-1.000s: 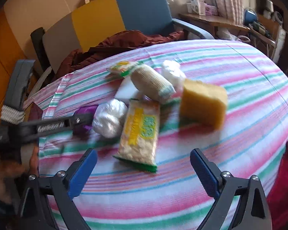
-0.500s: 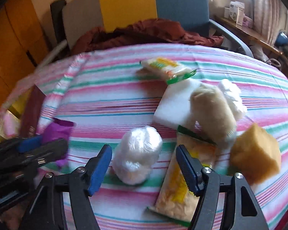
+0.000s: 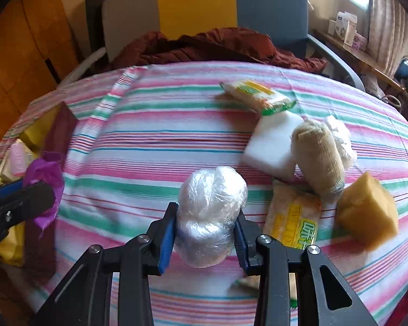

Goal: Organize objects
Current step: 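Carry packet and wrapped bundle into the gold tray and open both tools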

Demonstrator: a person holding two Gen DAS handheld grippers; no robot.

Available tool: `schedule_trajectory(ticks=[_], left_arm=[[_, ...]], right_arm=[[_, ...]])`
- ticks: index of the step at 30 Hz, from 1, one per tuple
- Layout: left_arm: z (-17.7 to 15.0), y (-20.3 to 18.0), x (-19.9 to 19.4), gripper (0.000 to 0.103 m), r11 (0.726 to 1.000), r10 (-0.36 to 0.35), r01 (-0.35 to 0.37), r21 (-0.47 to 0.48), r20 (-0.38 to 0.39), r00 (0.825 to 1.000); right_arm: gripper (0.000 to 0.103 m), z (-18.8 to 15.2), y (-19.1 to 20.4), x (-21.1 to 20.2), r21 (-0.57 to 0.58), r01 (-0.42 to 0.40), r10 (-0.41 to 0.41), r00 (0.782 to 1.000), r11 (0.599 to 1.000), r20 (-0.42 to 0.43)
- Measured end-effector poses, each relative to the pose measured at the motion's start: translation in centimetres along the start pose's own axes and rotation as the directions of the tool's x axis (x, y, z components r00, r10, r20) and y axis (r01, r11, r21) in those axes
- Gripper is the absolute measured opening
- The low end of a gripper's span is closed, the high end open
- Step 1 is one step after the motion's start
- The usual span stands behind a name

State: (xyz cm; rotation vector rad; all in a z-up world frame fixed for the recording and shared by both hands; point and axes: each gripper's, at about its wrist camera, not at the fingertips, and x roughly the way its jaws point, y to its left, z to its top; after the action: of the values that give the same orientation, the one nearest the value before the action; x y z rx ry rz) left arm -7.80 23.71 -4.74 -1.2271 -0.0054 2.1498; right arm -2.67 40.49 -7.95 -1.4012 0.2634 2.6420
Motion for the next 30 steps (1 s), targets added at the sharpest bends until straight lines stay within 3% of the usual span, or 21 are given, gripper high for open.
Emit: schedule_trajectory(ticks=[9, 17, 25, 30], left_arm=[[-0.8, 6.8, -5.3, 0.035, 0.988, 0.067, -0.054, -0.142, 0.087, 0.994], [-2.6, 12.8, -9.4, 0.035, 0.962, 0.111, -0.072, -0.265, 0.138, 0.984], [-3.4, 16.2, -10.0, 0.035, 0.940, 0.116, -0.067, -0.335, 0.127, 0.985], [-1.9, 16.5, -9.5, 0.035, 0.946, 0.120, -0.075, -0.316, 0.124, 0.985]], right_arm=[[0.038, -0.7, 5.8, -3.6, -0.079, -0.107, 0.111, 0.992, 0.991, 0.058], [0.038, -1.9, 12.7, -6.0, -0.201, -0.213, 0.230, 0.971, 0.956, 0.063], [0.038, -3.5, 17.8, -6.0, -0.296, -0.279, 0.295, 0.955, 0.914, 0.011], [0.038, -3.8, 19.8, -5.3, -0.336, -0.299, 0.312, 0.950, 0.893, -0.015]])
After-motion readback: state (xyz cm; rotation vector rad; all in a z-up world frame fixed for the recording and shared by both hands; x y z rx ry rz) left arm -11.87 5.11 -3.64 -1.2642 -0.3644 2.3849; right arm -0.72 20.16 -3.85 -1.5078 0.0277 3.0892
